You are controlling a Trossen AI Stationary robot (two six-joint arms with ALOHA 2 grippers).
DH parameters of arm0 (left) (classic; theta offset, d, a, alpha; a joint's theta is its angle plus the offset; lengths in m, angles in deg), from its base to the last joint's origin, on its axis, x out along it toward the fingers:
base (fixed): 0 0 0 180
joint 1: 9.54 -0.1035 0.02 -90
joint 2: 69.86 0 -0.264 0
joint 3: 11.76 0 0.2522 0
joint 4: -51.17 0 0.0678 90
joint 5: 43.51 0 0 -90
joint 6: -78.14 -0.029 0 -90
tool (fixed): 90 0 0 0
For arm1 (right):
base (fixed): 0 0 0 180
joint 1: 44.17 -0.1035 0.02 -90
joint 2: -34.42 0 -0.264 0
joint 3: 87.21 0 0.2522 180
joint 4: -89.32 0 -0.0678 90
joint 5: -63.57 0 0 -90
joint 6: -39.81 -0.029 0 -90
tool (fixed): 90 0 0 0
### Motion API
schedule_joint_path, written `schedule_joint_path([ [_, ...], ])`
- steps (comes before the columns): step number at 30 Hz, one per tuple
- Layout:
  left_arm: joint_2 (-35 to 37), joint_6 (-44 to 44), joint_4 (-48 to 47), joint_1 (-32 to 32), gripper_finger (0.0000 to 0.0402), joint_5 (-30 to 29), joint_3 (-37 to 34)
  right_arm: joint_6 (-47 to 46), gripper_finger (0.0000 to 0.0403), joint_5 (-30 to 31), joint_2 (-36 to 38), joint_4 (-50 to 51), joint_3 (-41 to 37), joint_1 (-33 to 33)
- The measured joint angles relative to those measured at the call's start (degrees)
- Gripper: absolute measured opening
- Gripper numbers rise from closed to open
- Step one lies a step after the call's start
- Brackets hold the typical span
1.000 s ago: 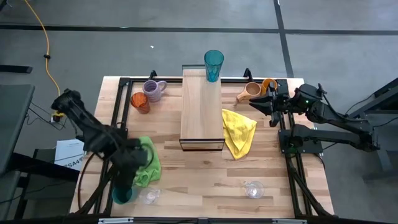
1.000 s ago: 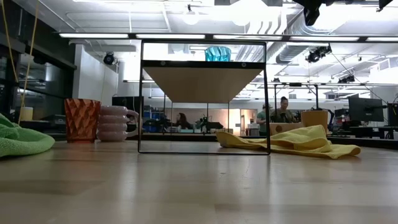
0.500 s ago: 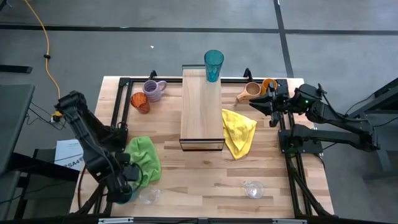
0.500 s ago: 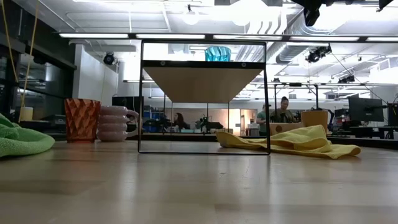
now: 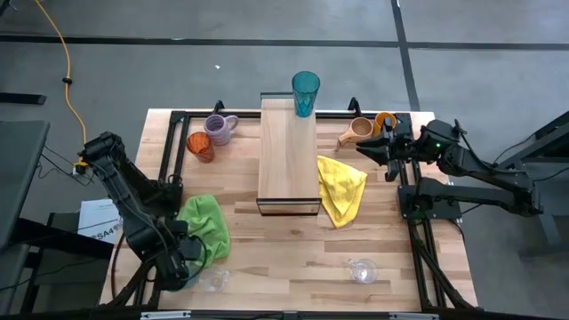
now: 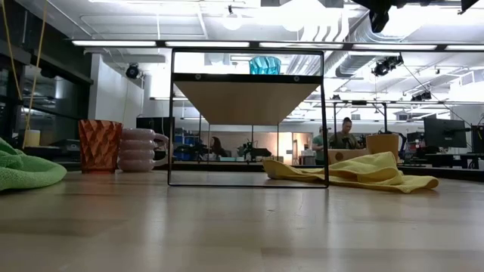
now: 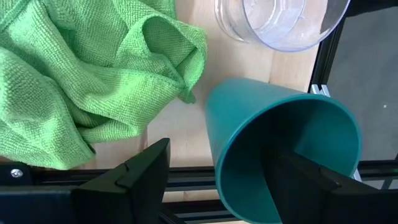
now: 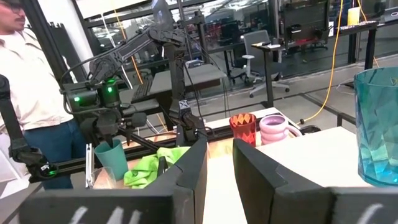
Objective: Stack small to large cups/mugs on shelf
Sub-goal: Put the blue plastic cup on the shelf
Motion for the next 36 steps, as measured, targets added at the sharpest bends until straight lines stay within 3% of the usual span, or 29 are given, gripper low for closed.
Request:
schedule_joint_path([
  [36,0.0,-1.7,-0.7,-0.1,0.0234,-0.3,0.0,0.4,0.0069,3.2,0.0,0.3,0.0,0.2],
])
